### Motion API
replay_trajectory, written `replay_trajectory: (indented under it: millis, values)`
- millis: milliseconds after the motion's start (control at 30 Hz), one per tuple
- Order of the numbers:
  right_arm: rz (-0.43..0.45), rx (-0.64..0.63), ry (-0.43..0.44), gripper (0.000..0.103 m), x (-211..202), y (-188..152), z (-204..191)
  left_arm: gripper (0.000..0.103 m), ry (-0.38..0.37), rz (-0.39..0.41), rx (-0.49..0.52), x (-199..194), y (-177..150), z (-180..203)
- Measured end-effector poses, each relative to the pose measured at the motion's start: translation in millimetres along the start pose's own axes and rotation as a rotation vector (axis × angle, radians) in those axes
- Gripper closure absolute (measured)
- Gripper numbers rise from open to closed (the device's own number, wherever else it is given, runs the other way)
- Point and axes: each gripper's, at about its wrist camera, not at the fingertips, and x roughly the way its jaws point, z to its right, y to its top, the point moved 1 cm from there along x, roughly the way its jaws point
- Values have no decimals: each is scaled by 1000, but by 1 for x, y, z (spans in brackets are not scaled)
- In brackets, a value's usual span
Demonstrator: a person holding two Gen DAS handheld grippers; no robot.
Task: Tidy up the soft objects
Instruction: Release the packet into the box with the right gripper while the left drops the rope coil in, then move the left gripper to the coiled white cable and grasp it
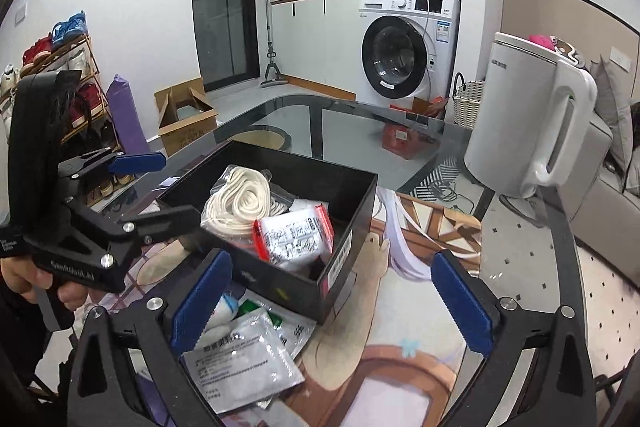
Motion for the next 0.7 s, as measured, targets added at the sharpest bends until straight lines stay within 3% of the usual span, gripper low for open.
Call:
replay_trajectory:
  millis: [500,700]
  values:
    - [-51,3,8,1,-25,-44,-17,0,3,15,-22,-40,-32,-15]
    - [-55,-8,12,1,-26,-51,-21,0,-6,-3,16,-48,-43,-6]
